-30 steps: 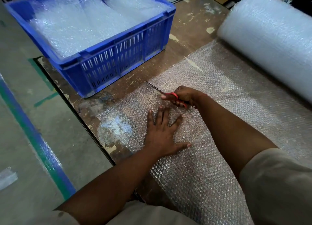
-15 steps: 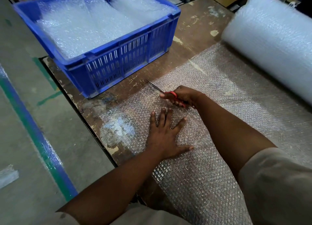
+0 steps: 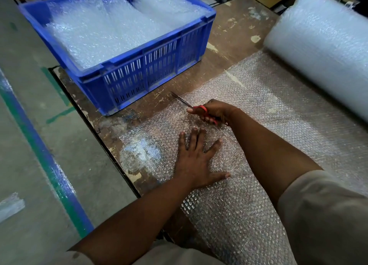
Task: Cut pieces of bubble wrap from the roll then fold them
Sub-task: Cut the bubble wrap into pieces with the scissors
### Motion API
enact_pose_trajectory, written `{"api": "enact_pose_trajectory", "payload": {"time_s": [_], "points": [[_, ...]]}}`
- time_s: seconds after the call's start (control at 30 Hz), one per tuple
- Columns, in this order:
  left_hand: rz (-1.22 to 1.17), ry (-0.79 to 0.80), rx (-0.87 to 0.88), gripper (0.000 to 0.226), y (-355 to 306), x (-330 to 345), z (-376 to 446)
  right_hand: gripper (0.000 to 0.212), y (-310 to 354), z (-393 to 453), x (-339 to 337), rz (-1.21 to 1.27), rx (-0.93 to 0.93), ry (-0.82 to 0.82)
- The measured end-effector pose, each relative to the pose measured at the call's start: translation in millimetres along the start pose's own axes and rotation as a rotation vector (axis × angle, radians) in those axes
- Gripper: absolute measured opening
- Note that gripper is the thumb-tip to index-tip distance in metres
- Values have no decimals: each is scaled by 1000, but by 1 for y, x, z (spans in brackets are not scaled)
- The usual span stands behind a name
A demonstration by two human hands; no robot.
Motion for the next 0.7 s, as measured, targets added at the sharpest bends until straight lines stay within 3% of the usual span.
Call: {"api": "enact_pose_trajectory", "payload": {"time_s": [0.53,0.7], "points": [[-17,-44,22,113,0,0,-2,53,24,-6,-7,35,-7,62],[-2,-26,18,113,0,3,0,51,16,-35,-23,145,-15,-62]]}}
Point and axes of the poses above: each hand's wrist, its own z-axis towards the middle knuckle, its own x-axis out of the palm, y = z × x, the point moved 2 cm from there along z, towards the middle knuckle, and after that the axes turned 11 degrees about -z, right-handed, at the moved point
